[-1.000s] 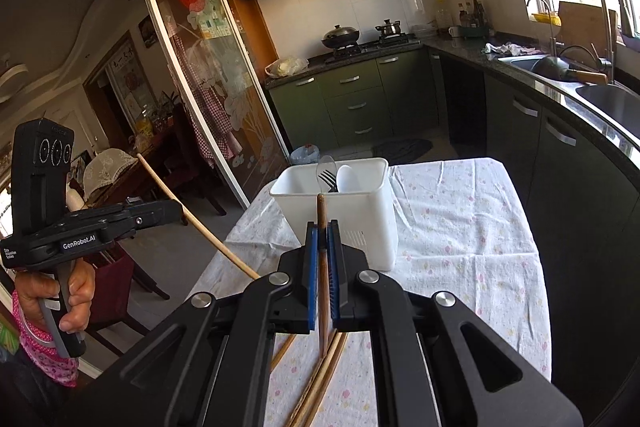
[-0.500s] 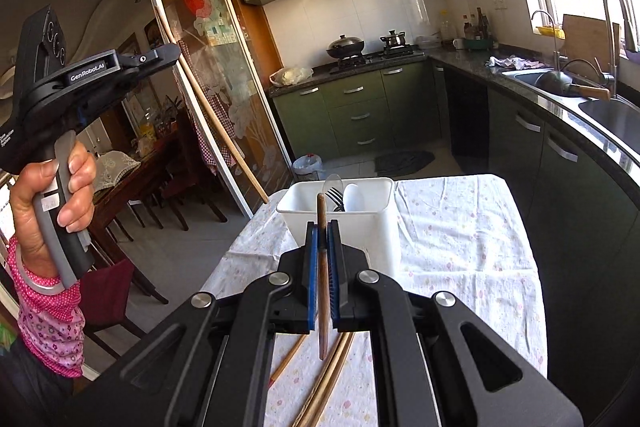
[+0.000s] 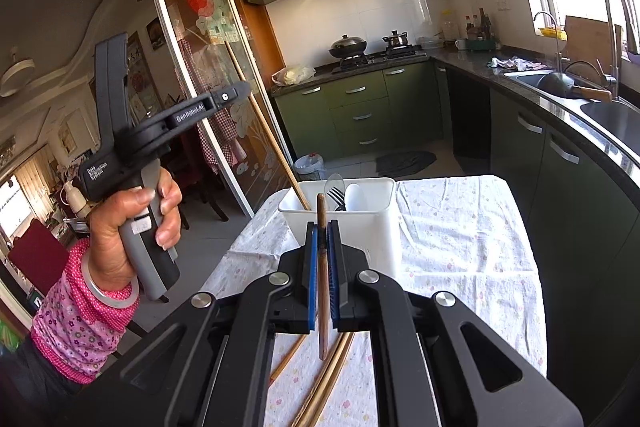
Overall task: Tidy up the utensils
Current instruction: 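Lift the wooden chopsticks and lower them into the white caddy with both grippers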
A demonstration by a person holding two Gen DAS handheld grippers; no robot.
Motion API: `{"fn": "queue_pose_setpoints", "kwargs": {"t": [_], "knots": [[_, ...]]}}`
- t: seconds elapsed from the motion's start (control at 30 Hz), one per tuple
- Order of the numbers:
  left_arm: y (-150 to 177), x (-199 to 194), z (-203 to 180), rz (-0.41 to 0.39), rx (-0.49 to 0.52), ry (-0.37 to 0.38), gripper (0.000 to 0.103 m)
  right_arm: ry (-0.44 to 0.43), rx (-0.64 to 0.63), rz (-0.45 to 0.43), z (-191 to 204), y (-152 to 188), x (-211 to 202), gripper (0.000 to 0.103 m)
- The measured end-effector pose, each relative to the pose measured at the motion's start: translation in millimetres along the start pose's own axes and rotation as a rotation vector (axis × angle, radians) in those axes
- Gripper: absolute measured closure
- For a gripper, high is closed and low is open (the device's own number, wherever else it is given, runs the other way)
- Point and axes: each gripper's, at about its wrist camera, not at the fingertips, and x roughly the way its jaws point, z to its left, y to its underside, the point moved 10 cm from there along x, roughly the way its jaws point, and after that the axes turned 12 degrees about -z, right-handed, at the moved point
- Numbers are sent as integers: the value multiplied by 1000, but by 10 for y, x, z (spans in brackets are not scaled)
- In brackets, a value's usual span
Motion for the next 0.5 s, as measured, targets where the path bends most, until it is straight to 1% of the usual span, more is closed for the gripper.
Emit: {"fn": "queue_pose_setpoints", "kwargs": {"t": [0.03, 0.07, 0.1, 0.17, 0.23, 0.43, 0.5], "knots": [[87, 25, 16, 23, 5, -4, 98, 0, 0, -10, 4, -48, 1, 97], [168, 36, 21, 42, 4, -2, 94, 0, 0, -24, 8, -100, -7, 97], [251, 39, 23, 60, 1, 3, 84, 2, -2, -38, 17, -176, -4, 97], [373, 28, 47, 82, -4, 7, 77, 7, -8, -71, 36, -337, 0, 97], [467, -6, 61, 98, -12, 7, 77, 17, -12, -117, 53, -530, -3, 97], [626, -211, 70, 140, -36, 29, 76, 79, -4, -301, 16, -1112, 36, 97], [685, -291, 41, 162, -39, 42, 72, 97, 1, -340, -24, -1255, 110, 97]]}}
